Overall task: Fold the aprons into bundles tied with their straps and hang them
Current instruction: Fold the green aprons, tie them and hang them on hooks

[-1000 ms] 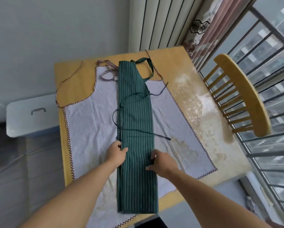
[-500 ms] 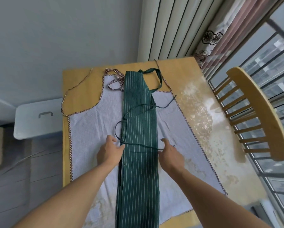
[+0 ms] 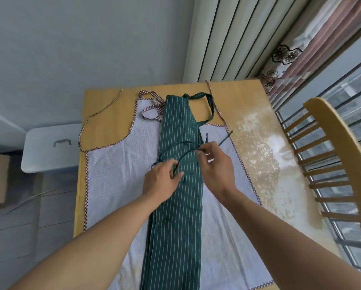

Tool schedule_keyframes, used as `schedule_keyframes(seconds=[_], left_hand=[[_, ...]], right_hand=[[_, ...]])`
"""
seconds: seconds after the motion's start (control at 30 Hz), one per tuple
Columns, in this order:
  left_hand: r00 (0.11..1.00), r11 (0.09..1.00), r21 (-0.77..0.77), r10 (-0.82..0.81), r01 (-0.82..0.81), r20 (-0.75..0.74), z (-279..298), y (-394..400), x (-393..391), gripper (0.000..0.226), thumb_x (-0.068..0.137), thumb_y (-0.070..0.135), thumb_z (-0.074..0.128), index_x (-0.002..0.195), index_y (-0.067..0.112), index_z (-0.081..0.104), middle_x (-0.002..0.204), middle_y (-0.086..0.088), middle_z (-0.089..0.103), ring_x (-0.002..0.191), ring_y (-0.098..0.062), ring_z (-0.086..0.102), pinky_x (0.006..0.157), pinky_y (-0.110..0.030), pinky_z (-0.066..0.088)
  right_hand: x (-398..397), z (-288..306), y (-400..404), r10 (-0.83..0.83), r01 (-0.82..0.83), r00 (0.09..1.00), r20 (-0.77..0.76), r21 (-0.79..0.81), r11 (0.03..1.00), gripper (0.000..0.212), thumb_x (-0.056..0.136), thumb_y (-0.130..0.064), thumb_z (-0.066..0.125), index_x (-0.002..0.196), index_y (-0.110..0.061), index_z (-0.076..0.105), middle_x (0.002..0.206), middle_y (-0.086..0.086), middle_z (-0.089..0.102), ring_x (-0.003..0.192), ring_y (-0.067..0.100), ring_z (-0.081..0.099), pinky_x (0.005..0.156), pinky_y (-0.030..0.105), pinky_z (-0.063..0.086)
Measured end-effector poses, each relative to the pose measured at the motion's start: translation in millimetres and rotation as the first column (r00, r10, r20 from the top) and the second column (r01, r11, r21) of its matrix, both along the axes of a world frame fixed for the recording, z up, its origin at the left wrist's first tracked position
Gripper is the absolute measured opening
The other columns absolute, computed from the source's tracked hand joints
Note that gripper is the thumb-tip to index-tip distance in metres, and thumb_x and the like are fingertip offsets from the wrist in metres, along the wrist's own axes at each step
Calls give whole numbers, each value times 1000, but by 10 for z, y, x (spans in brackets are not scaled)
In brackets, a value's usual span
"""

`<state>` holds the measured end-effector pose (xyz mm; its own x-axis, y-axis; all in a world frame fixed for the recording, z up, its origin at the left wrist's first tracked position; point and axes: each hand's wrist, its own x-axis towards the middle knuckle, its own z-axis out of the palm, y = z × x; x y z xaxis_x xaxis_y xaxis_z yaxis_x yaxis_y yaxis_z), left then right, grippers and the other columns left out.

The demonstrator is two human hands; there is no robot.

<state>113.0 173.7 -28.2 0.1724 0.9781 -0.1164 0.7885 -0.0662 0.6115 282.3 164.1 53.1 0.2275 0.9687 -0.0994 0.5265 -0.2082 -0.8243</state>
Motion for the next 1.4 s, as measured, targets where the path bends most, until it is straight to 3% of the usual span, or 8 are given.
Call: schedule_keyframes(seconds=[0.27,0.5,0.77,0.9,1.0,1.1,1.23,1.4], left_hand=[[996,954,-292,45,-66,-76,-31,704,103,56,90,56,60,138,27,50,137,5,50,123,-21,52,106,-43,43],[984,888,-423,167,-177,-62,-176,832,8,21,97,39,66,108,24,56,101,0,67,83,-22,66,67,-34,54],[890,843,-488,383,-227,247,-247,851,-129,18,97,31,63,96,18,51,100,2,69,86,-22,61,76,-37,48],[938,856,-457,327,-240,118,-240,903,-38,39,83,24,80,108,20,49,98,6,59,91,-19,61,78,-35,49],[987,896,-413,145,-160,-68,-292,958,0,24,94,32,59,110,14,58,104,0,66,89,-21,62,77,-37,52],[956,859,-426,289,-285,-57,-250,949,48,29,100,36,49,110,11,61,103,-4,67,88,-24,64,74,-39,54],[590,579,-616,777,-534,218,-130,996,-31,23,95,14,52,82,9,70,85,-5,74,67,-14,56,67,-31,46],[5,361,-811,915,-461,404,46,1162,-595,24,90,1,59,69,12,54,58,1,56,50,-10,54,53,-23,48]], right_hand=[[514,-222,-92,-111,157,972,207,-219,963,13,100,-41,55,93,-32,61,91,-17,67,82,6,64,72,36,54],[644,-290,-51,-218,229,973,80,-191,954,8,99,-35,61,93,-32,63,96,-12,71,91,14,70,78,41,58],[36,-154,184,62,-81,992,-108,-177,981,27,106,-33,51,127,-27,67,112,-14,71,102,12,68,87,40,58],[-149,14,235,346,-346,938,-24,-87,934,47,108,-16,43,151,-37,45,135,0,66,83,4,67,70,29,55],[-286,257,351,533,-533,845,-40,14,846,79,105,-11,48,159,-48,3,159,-3,42,120,8,63,90,27,54],[-266,248,344,390,-393,918,-64,-34,919,96,100,-24,63,156,-48,-12,157,-6,41,108,13,69,85,34,60],[-50,-280,-84,408,-248,892,195,-544,802,60,92,-36,73,140,-27,39,115,0,66,83,16,67,78,42,60],[18,-761,-541,663,-360,705,253,-678,641,71,83,-25,81,141,-24,41,139,-2,51,122,21,52,100,40,51]])
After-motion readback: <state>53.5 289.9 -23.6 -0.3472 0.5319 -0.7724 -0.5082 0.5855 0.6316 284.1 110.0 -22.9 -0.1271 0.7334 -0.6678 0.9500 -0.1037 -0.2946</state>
